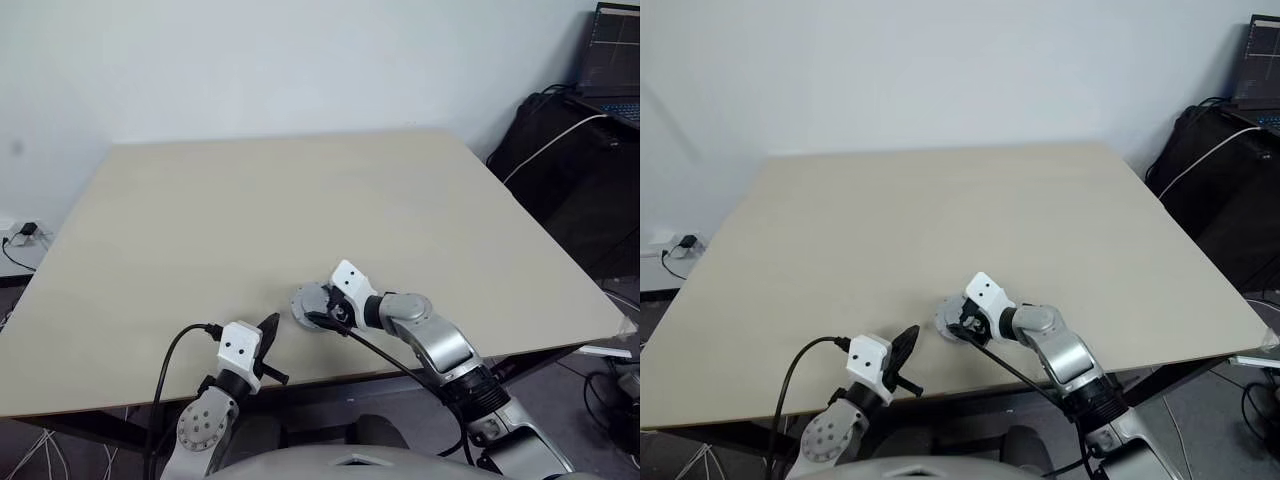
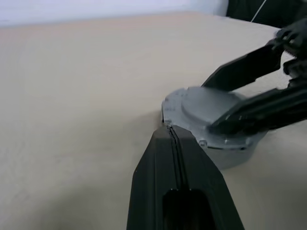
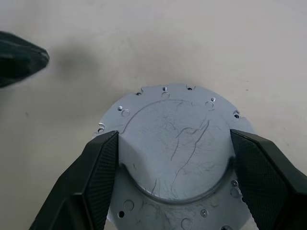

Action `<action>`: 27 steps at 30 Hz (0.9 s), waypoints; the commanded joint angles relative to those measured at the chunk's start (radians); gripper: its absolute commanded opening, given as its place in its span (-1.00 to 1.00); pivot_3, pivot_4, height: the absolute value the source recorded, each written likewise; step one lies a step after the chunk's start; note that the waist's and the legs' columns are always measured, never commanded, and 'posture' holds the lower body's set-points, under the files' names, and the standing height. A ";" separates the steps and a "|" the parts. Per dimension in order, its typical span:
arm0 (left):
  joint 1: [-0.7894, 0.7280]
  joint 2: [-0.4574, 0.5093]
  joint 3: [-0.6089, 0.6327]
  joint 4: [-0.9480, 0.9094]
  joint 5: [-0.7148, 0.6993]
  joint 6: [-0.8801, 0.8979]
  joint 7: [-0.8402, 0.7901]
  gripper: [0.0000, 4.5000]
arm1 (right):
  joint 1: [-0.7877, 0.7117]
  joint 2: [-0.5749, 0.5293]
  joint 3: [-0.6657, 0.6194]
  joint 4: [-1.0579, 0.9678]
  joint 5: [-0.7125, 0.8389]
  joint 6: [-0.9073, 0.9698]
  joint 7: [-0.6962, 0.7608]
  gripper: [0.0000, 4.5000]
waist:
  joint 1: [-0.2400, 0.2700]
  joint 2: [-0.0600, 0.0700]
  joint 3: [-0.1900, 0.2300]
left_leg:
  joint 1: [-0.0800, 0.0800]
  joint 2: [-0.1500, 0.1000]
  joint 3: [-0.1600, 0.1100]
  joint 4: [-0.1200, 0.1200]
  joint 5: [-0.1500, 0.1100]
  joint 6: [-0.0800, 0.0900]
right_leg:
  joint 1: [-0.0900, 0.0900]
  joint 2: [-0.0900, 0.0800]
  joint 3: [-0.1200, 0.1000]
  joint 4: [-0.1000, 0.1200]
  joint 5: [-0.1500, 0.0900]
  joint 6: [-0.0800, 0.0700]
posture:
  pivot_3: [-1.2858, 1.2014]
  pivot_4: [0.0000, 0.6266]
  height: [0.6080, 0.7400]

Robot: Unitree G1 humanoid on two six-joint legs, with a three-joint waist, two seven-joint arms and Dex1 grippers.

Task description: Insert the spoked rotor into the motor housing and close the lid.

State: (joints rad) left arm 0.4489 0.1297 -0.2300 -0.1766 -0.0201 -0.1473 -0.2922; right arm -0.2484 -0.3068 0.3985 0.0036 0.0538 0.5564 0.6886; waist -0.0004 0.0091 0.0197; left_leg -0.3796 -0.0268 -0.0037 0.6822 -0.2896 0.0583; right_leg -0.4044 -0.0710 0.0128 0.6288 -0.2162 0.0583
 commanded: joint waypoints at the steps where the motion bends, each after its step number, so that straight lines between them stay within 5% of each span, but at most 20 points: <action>1: 0.003 0.000 -0.012 -0.081 0.001 0.023 0.009 -1.00 | -0.023 0.007 0.002 -0.010 -0.011 0.018 -0.012 0.45 | 0.000 0.000 0.000 | 0.000 0.000 0.000 0.000 0.000 0.000 | 0.000 0.001 0.000 0.000 0.000 0.000 | 0.03 -1.00 1.00; 27: -0.024 0.003 0.007 0.078 -0.017 -0.079 -0.009 -1.00 | -0.054 -0.016 0.072 -0.015 -0.062 0.176 -0.057 0.45 | -0.002 0.001 -0.003 | 0.001 0.000 0.000 0.000 0.000 0.000 | 0.001 0.003 0.000 0.000 0.000 0.000 | 0.03 -1.00 1.00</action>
State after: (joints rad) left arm 0.4371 0.1375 -0.2244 -0.0853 -0.0287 -0.1930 -0.3009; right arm -0.3028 -0.3058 0.4568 -0.0375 0.0200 0.6919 0.6455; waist -0.0021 0.0101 0.0168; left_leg -0.3785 -0.0265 -0.0037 0.6826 -0.2896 0.0583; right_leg -0.4032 -0.0682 0.0127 0.6288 -0.2162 0.0585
